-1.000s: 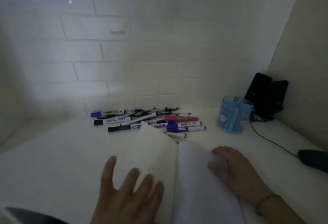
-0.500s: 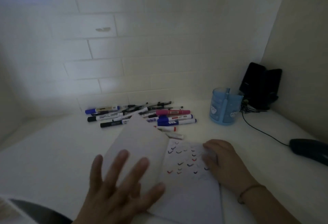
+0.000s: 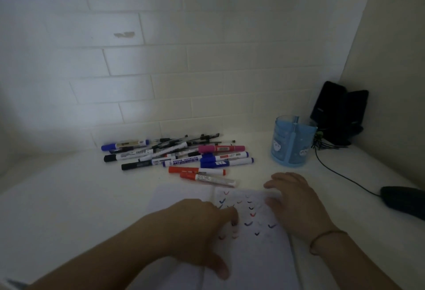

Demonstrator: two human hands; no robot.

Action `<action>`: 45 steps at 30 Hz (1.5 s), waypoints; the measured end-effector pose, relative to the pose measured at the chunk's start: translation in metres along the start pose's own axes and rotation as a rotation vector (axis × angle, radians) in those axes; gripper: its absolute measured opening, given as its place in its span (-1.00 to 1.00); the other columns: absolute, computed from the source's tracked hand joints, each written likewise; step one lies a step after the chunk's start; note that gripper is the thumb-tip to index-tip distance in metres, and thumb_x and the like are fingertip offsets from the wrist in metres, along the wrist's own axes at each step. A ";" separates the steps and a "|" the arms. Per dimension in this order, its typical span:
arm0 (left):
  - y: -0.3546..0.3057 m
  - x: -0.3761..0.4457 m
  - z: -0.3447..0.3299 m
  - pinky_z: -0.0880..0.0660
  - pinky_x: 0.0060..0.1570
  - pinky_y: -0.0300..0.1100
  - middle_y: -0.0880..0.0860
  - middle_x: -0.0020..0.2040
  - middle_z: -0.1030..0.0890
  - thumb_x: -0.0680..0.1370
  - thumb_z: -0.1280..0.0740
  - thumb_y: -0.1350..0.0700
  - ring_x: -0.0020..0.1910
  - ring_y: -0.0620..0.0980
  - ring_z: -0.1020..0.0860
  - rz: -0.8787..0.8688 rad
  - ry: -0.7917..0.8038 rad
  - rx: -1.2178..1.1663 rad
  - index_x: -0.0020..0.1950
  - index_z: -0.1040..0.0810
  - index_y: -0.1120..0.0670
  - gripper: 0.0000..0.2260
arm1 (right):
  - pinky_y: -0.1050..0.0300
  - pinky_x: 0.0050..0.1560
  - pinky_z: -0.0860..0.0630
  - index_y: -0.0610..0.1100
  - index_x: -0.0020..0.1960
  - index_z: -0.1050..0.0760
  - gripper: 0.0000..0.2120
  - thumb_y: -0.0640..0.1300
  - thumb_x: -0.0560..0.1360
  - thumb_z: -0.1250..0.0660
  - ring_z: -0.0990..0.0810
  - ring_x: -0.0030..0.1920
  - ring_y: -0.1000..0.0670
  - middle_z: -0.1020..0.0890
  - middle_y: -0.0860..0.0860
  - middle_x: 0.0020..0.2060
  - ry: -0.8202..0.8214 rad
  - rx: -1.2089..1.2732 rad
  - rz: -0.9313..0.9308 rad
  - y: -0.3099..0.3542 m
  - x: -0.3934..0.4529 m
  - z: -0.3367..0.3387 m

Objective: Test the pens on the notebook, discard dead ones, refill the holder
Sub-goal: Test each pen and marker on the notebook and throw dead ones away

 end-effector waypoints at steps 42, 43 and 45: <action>0.030 0.041 0.011 -0.30 0.08 -0.20 -0.21 0.06 -0.43 0.30 -0.38 -0.41 0.02 -0.16 -0.38 -0.217 -0.217 0.038 0.26 -0.31 -0.26 -0.39 | 0.13 -0.51 -0.41 -0.19 -0.16 -0.58 -0.49 0.13 0.08 -0.59 -0.49 -0.46 -0.11 -0.53 -0.16 -0.43 -0.130 1.332 -0.297 0.039 -0.018 0.034; 0.031 0.045 0.009 -0.29 0.09 -0.19 -0.21 0.07 -0.42 0.30 -0.37 -0.42 0.03 -0.16 -0.37 -0.213 -0.225 0.036 0.28 -0.30 -0.27 -0.38 | 0.15 -0.52 -0.40 -0.18 -0.19 -0.56 -0.52 0.11 0.07 -0.60 -0.48 -0.47 -0.08 -0.50 -0.12 -0.45 -0.129 1.333 -0.297 0.042 -0.018 0.036; 0.032 0.051 0.010 -0.29 0.08 -0.17 -0.22 0.06 -0.40 0.31 -0.33 -0.44 0.03 -0.18 -0.35 -0.201 -0.302 0.064 0.31 -0.30 -0.28 -0.37 | 0.23 -0.56 -0.35 -0.17 -0.30 -0.48 -0.59 0.06 0.12 -0.59 -0.38 -0.55 -0.03 -0.38 -0.03 -0.54 -0.132 1.353 -0.269 0.052 -0.018 0.046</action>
Point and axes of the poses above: each hand's wrist, its own x-axis towards the middle knuckle, its own z-axis out of the back of the hand, y = z × x, the point moved 5 cm from there along x, towards the middle knuckle
